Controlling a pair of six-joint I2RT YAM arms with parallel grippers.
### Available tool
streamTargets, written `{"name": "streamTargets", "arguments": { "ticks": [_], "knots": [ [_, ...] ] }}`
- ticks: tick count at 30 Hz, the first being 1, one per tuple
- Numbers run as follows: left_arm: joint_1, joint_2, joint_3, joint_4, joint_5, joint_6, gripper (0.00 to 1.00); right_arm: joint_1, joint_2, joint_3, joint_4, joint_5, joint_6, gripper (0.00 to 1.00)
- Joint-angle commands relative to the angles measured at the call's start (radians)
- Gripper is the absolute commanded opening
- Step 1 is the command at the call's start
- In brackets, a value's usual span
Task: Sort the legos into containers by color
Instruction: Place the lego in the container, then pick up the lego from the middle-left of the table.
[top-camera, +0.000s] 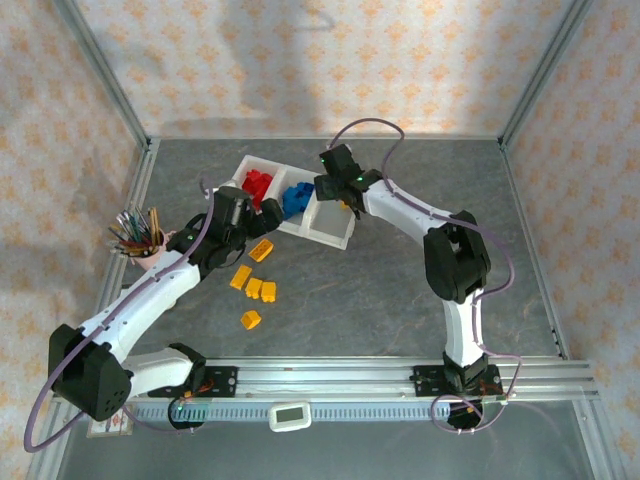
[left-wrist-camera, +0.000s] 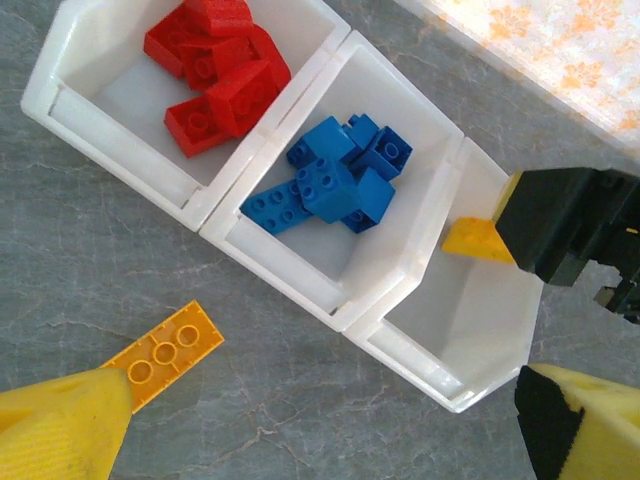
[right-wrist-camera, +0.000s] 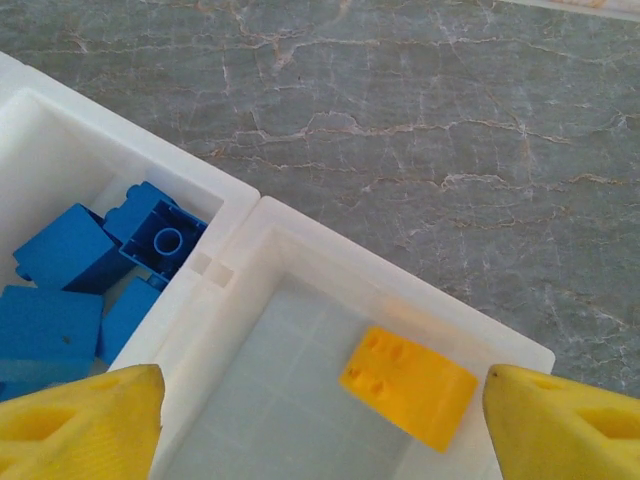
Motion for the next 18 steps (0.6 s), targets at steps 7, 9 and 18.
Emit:
{"name": "streamTargets", "arguments": {
  "ticks": [7, 9, 18],
  "knots": [
    [0.016, -0.126, -0.006, -0.092, -0.075, 0.006, 0.99, 0.12, -0.157, -0.132, -0.005, -0.058, 0.075, 0.85],
    [0.017, -0.156, -0.013, -0.13, -0.093, -0.001, 1.0, 0.153, -0.162, -0.153, -0.007, -0.065, 0.098, 0.86],
    [0.02, -0.299, -0.062, -0.312, -0.177, -0.06, 1.0, 0.299, -0.099, -0.161, 0.016, -0.093, 0.177, 0.9]
  ]
}}
